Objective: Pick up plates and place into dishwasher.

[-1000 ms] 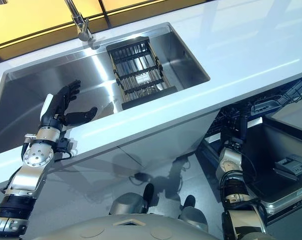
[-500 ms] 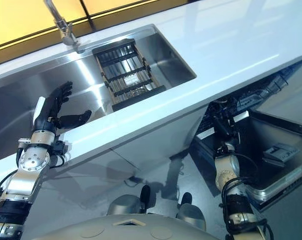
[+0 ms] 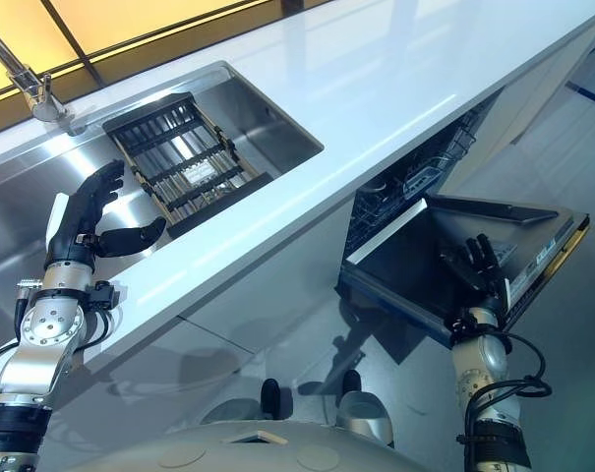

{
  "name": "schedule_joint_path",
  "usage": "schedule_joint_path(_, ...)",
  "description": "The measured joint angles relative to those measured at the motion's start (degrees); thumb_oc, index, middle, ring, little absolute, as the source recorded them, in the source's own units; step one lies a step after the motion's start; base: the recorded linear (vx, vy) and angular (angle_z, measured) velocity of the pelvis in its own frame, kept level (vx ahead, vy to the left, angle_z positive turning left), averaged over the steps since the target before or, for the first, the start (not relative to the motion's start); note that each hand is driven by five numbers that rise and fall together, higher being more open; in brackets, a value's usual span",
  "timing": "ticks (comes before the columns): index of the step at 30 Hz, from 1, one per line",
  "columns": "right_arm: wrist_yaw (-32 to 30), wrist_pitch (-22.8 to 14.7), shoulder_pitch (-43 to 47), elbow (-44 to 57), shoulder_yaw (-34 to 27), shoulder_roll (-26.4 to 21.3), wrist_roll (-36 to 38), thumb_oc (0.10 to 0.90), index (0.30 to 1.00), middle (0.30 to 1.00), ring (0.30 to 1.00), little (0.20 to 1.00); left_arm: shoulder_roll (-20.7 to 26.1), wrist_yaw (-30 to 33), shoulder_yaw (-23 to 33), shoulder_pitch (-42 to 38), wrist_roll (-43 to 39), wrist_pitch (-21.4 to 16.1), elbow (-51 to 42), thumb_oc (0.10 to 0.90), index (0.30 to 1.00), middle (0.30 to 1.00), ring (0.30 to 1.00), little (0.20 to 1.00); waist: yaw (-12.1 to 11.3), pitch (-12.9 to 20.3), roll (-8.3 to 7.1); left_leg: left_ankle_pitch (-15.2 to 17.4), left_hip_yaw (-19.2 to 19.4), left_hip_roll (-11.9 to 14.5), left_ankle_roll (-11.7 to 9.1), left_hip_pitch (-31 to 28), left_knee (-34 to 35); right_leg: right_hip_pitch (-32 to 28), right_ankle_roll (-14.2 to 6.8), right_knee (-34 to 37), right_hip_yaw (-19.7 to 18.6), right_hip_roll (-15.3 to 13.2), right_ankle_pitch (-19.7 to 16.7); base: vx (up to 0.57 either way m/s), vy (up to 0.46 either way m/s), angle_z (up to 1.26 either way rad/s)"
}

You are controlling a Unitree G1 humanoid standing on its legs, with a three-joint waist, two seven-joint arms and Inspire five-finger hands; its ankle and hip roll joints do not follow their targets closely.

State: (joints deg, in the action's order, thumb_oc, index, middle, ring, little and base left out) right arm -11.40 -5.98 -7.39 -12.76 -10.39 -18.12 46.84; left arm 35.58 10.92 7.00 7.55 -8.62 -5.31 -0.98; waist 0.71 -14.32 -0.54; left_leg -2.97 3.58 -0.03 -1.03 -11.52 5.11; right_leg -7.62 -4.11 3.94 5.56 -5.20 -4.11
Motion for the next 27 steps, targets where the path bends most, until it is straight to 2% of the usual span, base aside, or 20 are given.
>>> schedule_joint_path(2,-2.4,-0.4,0.06,-0.02,-0.17,-0.01,-2.12,0.8,0.9,0.9,0.9,0.9,0.0,0.0,0.01,0.0,0.04,-0.04,0.01,0.8,0.9,0.9,0.9,0.9,0.01,0.05,0.01,-0.08,0.43,0.0,0.16,-0.02,-0.01,0.09,0.0,0.0,-0.2,0.01,-0.02,-0.05,-0.044,-0.08)
schedule_joint_path(5,-10.43,-1.4,0.13,-0.43,-0.77,-0.27,-8.91,0.8,0.9,0.9,0.9,0.9,0.06,0.0,0.01,-0.02,0.06,-0.08,0.06,0.8,0.9,0.9,0.9,0.9,0.19,0.25,-0.01,0.0,0.7,-0.01,0.2,-0.01,-0.02,0.2,0.3,0.04,-0.39,0.0,-0.23,-0.04,-0.043,-0.03)
schedule_joint_path(8,-16.5,-1.95,0.47,-1.46,-3.05,-0.86,-11.37,0.8,0.9,0.9,0.9,0.9,0.26,-0.01,0.01,-0.02,0.08,-0.07,0.26,0.8,0.9,0.9,0.9,0.9,0.2,0.37,-0.03,0.09,0.79,0.0,0.2,-0.03,-0.02,0.2,0.3,0.03,-0.46,0.01,-0.23,-0.02,-0.054,-0.01)
schedule_joint_path(18,-31.65,-5.14,1.1,-16.77,-10.19,-3.1,-12.51,0.8,0.9,0.9,0.9,0.9,3.57,-1.31,-0.04,-0.02,0.07,0.19,4.25,0.8,0.9,0.9,0.9,0.9,1.06,2.03,0.45,0.52,1.09,0.18,0.13,-0.03,-0.01,0.47,-0.02,-0.15,-0.67,-0.06,0.03,0.0,-0.096,-0.02)
schedule_joint_path(24,-31.77,-6.8,0.58,-23.93,-13.09,-3.86,-9.69,0.8,0.9,0.9,0.9,0.9,6.3,-1.7,-0.3,-0.15,0.1,0.24,4.48,0.8,0.9,0.9,0.9,0.9,2.02,2.23,1.62,0.75,1.39,0.31,-0.09,0.07,-0.03,1.09,-0.02,-0.52,-1.36,0.0,0.04,0.05,-0.089,-0.06)
schedule_joint_path(27,-31.3,-6.82,0.87,-25.38,-13.14,-4.98,-7.9,0.8,0.9,0.9,0.9,0.9,6.94,-1.37,-0.99,-1.47,0.24,0.31,4.48,0.8,0.9,0.9,0.9,0.9,2.52,1.45,3.27,0.58,1.46,0.01,0.15,1.03,-0.04,2.49,-0.06,-1.32,-1.78,-0.22,0.04,-0.04,-0.037,-0.06)
